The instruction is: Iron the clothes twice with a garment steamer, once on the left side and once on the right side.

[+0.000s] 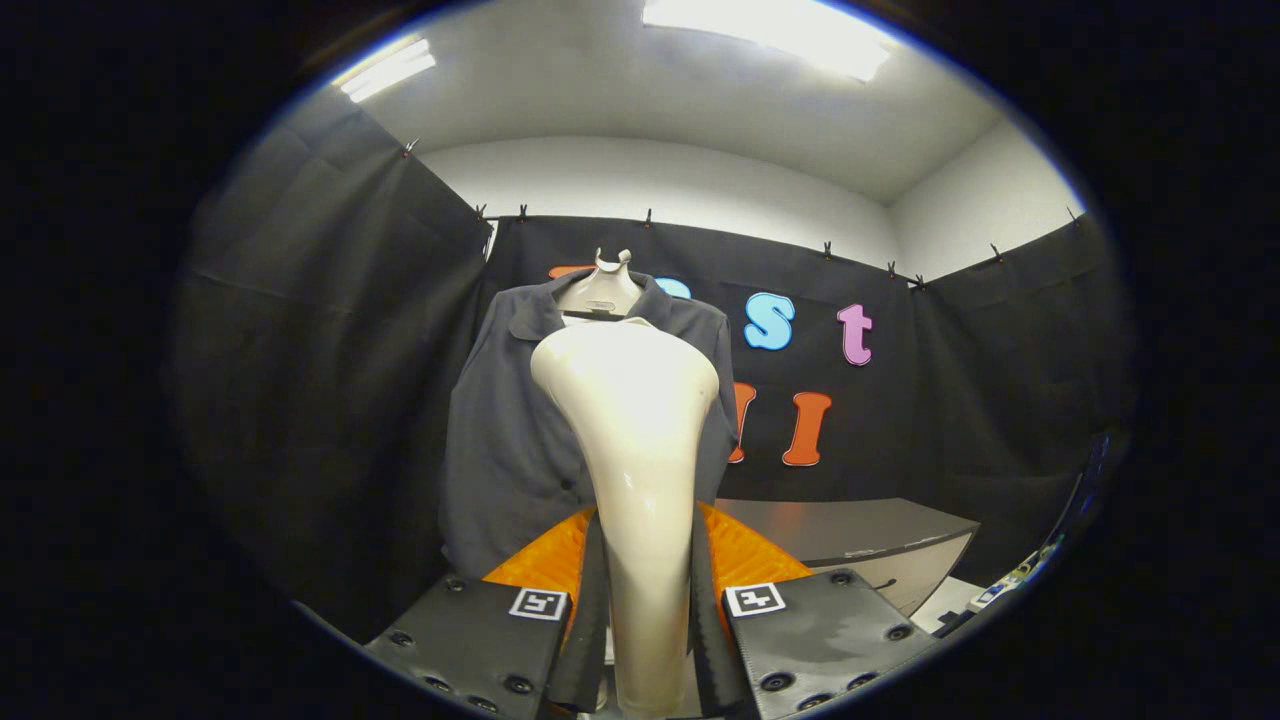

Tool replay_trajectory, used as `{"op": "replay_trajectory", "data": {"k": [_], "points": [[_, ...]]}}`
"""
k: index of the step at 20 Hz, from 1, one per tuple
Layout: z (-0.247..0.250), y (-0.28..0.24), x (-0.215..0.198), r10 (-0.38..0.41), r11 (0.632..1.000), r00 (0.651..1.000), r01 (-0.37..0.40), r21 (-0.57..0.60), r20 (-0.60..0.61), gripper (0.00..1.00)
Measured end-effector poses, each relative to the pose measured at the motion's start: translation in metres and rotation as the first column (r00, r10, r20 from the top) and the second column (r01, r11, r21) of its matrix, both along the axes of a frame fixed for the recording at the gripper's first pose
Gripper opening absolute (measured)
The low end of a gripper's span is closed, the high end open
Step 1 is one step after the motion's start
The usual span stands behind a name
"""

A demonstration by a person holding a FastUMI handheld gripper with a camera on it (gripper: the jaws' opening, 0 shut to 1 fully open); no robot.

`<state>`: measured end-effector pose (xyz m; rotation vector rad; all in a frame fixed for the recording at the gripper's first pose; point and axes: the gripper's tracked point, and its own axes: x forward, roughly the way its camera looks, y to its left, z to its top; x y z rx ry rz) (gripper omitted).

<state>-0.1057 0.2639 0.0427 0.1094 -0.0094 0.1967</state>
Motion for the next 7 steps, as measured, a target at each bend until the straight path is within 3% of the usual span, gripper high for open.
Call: {"op": "replay_trajectory", "data": {"k": [7], "points": [[0.0014, 0.0029, -0.0037, 0.000, 1.000, 1.000, 0.000, -0.003, 0.001, 0.44]]}}
